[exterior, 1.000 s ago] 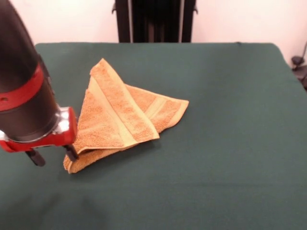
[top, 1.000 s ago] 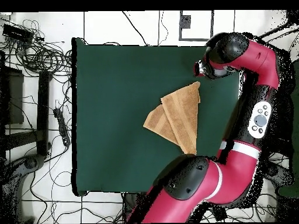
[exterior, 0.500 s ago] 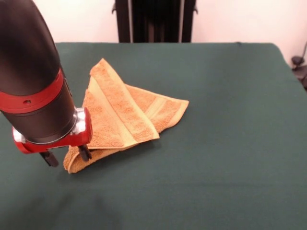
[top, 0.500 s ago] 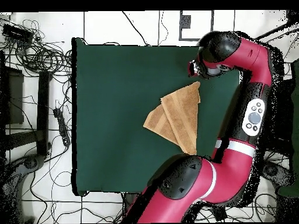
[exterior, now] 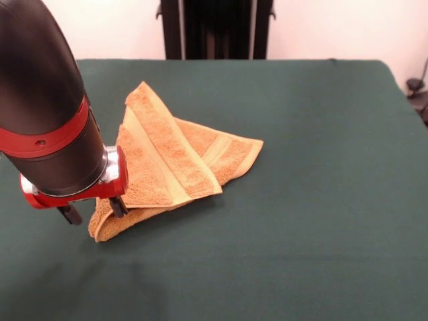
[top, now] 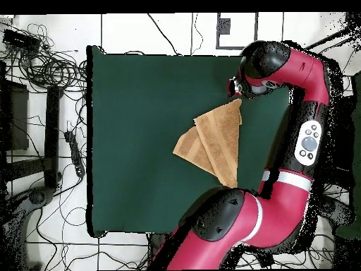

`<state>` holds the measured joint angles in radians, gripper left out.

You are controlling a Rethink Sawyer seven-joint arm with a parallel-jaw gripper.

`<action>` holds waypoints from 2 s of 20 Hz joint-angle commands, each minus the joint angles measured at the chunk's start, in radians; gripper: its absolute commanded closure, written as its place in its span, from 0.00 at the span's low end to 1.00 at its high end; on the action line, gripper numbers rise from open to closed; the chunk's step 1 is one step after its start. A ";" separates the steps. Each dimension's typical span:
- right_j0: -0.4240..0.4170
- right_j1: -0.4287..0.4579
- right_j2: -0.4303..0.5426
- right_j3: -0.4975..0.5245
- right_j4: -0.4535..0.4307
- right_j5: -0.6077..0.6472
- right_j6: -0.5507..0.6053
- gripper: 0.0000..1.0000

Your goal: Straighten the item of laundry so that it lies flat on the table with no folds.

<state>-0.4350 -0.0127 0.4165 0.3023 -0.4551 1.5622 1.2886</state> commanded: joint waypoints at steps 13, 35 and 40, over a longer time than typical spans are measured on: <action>0.031 -0.004 -0.032 0.224 0.070 -0.078 0.108 0.00; 0.033 0.016 -0.059 0.253 0.086 -0.172 0.073 0.00; 0.041 0.019 -0.078 0.201 0.046 -0.130 0.008 0.00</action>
<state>-0.4339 -0.0063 0.3449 0.3905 -0.3781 1.4626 1.2886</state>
